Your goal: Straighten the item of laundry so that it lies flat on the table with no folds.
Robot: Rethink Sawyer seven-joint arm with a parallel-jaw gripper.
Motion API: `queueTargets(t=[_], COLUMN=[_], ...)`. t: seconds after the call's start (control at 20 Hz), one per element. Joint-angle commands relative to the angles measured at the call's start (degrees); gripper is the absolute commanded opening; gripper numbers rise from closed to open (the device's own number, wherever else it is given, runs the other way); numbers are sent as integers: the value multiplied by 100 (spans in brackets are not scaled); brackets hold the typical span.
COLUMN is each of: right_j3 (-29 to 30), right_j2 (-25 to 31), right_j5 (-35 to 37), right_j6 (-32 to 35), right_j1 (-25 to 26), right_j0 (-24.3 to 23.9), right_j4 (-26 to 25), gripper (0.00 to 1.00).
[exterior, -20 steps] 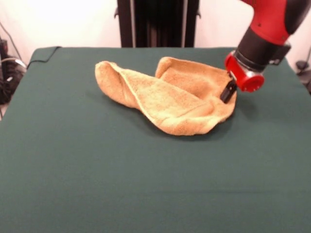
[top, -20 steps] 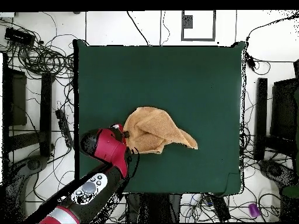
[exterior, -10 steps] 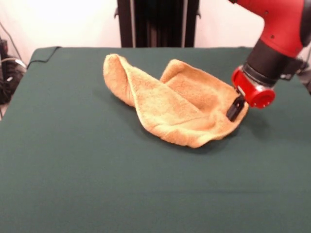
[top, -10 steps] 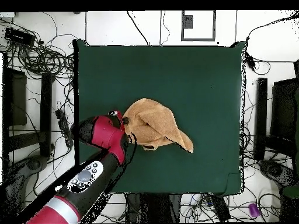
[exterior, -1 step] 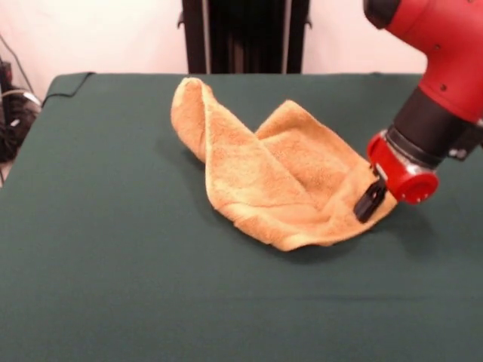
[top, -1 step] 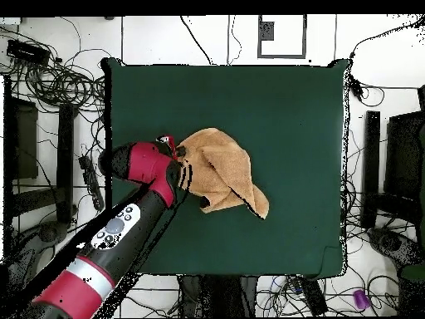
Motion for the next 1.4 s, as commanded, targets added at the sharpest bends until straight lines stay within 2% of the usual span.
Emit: queueTargets(t=[0.05,0.35,0.7,1.25,1.4], right_j3=[-1528,-1907,-1935,-2574,-2899], right_j2=[-268,-695,-652,-1307,-1703], right_j5=[417,605,586,786,1030], right_j6=[2317,2582,2411,2854,3182], right_j1=[1181,1475,1444,1915,2093], right_j0=[-344,-553,-710,-1029,-1185], right_j4=[356,302,270,511,657], gripper=[0,0,0,0,0])
